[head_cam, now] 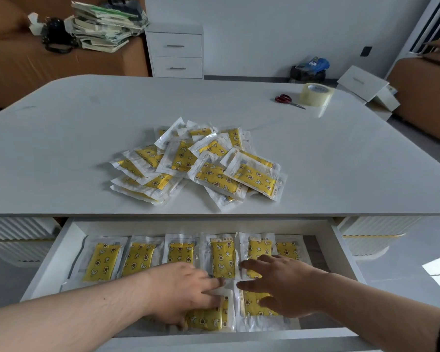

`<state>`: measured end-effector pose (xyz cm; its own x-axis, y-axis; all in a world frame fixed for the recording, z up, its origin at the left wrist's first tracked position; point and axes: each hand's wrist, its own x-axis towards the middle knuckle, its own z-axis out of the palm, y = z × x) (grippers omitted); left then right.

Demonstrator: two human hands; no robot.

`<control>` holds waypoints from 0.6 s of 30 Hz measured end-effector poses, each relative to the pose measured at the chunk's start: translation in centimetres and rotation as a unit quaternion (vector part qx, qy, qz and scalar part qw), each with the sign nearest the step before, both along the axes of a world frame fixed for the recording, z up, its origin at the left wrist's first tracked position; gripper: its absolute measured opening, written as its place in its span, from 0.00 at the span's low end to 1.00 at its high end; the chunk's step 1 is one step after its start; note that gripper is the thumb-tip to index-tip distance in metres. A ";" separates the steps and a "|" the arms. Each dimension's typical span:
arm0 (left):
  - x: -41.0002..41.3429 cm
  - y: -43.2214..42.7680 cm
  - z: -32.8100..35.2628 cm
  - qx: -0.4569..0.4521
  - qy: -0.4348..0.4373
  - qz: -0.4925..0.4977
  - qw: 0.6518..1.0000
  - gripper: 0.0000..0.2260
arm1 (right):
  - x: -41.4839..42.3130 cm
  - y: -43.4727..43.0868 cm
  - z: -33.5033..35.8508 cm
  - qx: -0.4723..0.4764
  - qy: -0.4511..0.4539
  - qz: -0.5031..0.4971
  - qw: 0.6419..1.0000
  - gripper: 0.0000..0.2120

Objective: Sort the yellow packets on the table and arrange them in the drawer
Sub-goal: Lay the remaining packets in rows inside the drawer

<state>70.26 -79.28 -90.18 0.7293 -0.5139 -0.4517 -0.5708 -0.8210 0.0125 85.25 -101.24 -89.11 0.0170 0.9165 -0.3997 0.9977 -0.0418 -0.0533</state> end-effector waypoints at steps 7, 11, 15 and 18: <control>0.5 -2.2 7.1 -0.004 -0.092 0.149 0.985 0.20 | -1.0 2.0 8.3 0.153 0.112 -0.177 0.966 0.19; 0.0 -1.5 10.6 -0.132 -0.169 0.262 0.941 0.20 | -0.2 2.2 12.3 0.253 0.148 -0.252 0.922 0.15; 0.1 1.4 12.6 -0.276 -0.247 0.381 0.847 0.12 | 2.0 3.0 13.7 0.309 0.165 -0.311 0.884 0.16; 1.0 4.8 12.8 -0.363 -0.278 0.477 0.751 0.02 | 3.9 4.3 13.2 0.314 0.149 -0.348 0.871 0.15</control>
<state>71.23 -74.46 -77.42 0.8942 0.3982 0.2045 0.1904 -0.7518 0.6313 89.20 -96.90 -75.91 0.6364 0.7654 0.0952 0.6811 -0.4997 -0.5352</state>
